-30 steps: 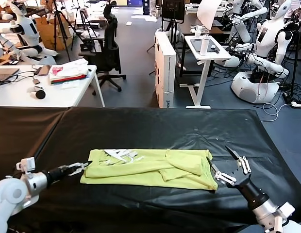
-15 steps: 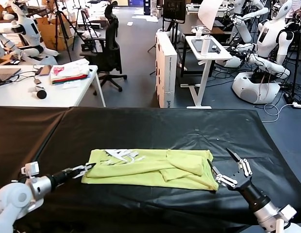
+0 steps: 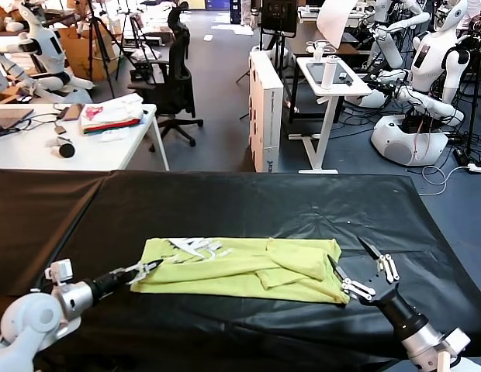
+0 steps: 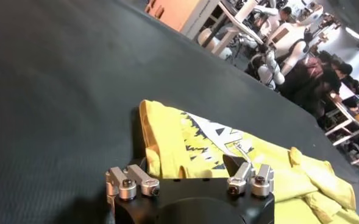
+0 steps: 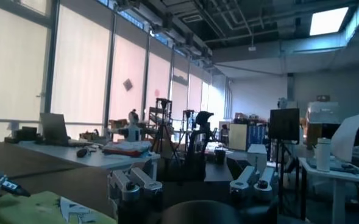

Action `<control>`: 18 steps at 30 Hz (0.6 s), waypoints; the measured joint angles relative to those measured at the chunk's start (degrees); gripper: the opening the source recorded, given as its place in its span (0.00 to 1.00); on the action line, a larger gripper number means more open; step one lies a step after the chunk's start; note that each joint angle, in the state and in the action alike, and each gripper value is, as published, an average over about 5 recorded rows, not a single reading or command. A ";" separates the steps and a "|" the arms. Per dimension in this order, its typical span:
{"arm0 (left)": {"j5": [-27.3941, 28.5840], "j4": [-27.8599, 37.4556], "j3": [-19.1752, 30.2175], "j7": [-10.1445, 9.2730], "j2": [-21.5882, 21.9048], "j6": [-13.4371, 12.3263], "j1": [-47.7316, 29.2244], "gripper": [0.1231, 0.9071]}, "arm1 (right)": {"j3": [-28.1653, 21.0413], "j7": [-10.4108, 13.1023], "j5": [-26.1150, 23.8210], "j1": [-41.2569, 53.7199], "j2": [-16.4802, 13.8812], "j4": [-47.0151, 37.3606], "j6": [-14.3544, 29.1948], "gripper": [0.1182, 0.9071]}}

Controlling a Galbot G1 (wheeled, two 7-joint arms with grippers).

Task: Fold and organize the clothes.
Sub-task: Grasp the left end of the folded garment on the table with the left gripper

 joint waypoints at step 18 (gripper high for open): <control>2.35 -0.36 -0.23 -0.71 -0.56 0.37 0.32 0.07 | -1.02 0.34 -1.14 0.91 1.20 -0.07 -0.01 1.00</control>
